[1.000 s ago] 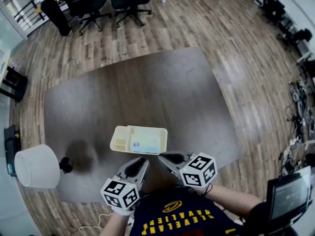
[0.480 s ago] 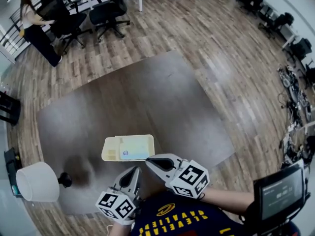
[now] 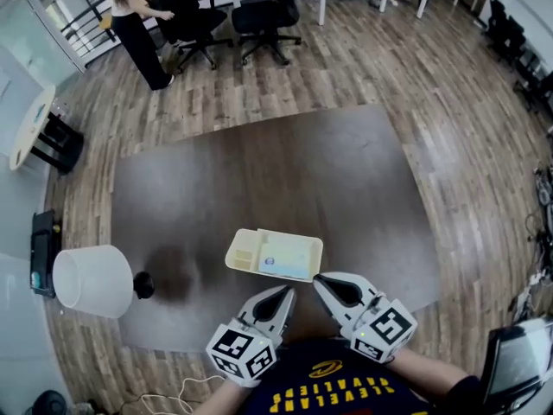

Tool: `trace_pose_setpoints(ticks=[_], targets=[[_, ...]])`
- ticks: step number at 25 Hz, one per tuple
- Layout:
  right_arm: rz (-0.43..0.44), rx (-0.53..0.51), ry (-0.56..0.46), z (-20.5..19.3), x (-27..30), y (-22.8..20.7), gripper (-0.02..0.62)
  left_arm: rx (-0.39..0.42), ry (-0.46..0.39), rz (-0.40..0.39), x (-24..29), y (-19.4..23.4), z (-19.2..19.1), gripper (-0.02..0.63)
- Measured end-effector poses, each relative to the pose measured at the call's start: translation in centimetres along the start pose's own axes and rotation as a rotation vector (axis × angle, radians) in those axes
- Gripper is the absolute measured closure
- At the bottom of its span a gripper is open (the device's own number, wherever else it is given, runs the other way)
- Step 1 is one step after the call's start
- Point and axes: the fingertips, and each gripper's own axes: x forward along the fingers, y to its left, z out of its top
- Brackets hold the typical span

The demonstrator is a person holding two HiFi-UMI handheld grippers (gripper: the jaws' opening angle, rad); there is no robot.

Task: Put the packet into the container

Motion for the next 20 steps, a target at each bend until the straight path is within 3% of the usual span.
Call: trace_pose_setpoints(ticks=[5,20], targets=[[-0.024,-0.057,-0.056,1.1,-0.3,0.1,0.584,0.033,-0.038,0.010,-0.3,-0.1,0.9,0.606],[-0.026,-0.078,-0.109,3.0,-1.0,0.9,0.584,0.064,-0.032,0.001,-0.5,-0.6,0.6,0.606]])
